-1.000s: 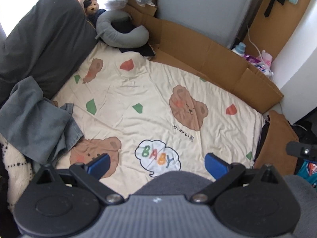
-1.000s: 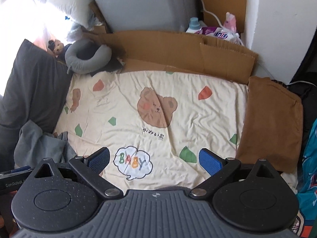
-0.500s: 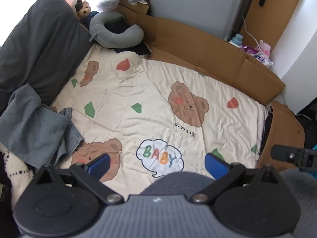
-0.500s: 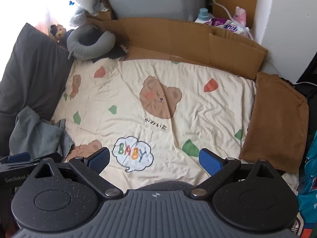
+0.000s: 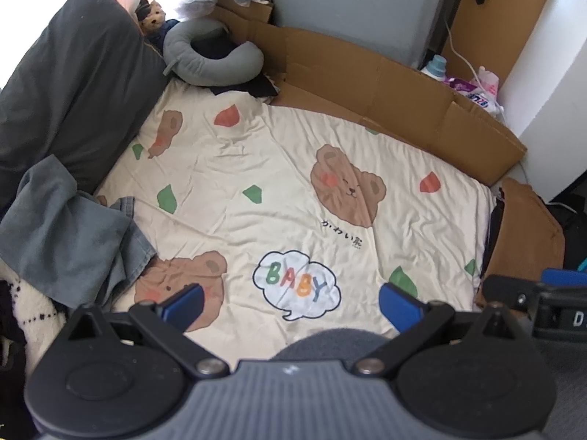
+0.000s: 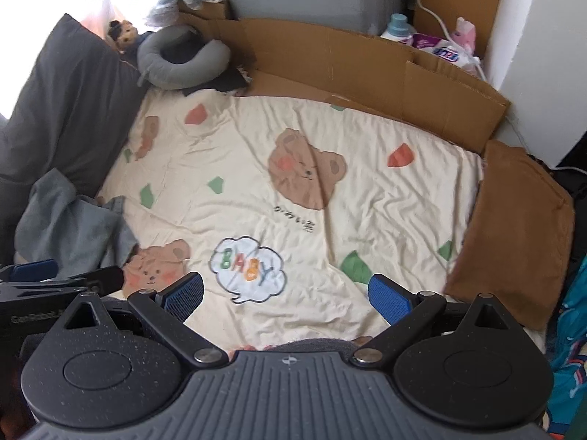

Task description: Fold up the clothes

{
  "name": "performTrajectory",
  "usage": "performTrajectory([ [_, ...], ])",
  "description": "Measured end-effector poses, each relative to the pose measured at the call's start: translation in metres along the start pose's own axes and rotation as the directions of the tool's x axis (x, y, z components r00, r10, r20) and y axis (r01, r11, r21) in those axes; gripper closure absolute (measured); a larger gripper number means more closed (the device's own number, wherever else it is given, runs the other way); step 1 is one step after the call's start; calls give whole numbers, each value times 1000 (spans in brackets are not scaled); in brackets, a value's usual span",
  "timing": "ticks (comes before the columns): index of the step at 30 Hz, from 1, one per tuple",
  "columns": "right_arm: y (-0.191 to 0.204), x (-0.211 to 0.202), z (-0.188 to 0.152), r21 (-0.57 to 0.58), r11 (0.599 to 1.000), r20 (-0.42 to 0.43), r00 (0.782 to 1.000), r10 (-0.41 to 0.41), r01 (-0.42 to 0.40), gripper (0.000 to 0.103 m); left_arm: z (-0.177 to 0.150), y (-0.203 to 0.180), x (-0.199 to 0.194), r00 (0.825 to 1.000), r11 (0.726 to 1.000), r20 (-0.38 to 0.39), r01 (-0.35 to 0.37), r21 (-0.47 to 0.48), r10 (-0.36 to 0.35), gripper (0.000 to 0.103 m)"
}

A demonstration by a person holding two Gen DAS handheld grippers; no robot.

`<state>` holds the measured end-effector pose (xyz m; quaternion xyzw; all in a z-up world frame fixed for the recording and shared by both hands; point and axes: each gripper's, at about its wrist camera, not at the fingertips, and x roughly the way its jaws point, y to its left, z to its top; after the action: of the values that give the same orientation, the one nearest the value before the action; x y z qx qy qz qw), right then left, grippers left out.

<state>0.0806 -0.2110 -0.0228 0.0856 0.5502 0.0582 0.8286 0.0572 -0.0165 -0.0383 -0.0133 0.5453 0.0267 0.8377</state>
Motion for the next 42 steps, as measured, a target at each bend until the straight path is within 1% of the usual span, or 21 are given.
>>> performTrajectory([
  [4,-1,-2,0,4,1000,-4,1000,4,-4,3,-2,-1,-3,1000,1000,5,1,-7,-1,1],
  [8,-1,-2,-1,0,1000,-10,1000,-1,1,3,-3,-6,-5,1000,1000,9,-9,18,9,3],
  [12,-1,-3,-1,4,1000,-10,1000,-8,8,3,-3,-8,-4,1000,1000,6,3,22,-3,5],
  [14,-2,-3,-1,6,1000,-10,1000,-8,8,3,-4,-6,-4,1000,1000,8,11,6,-11,7],
  [27,-2,-7,0,5,1000,4,1000,-21,21,3,-6,-3,-6,1000,1000,28,2,-1,-2,7],
  [31,1,-7,0,-8,999,3,999,-39,39,3,-6,1,-6,999,1000,29,25,-13,-25,7],
  [42,1,-7,2,-15,999,8,999,-51,51,3,-3,4,-4,999,999,28,44,-23,-44,7],
])
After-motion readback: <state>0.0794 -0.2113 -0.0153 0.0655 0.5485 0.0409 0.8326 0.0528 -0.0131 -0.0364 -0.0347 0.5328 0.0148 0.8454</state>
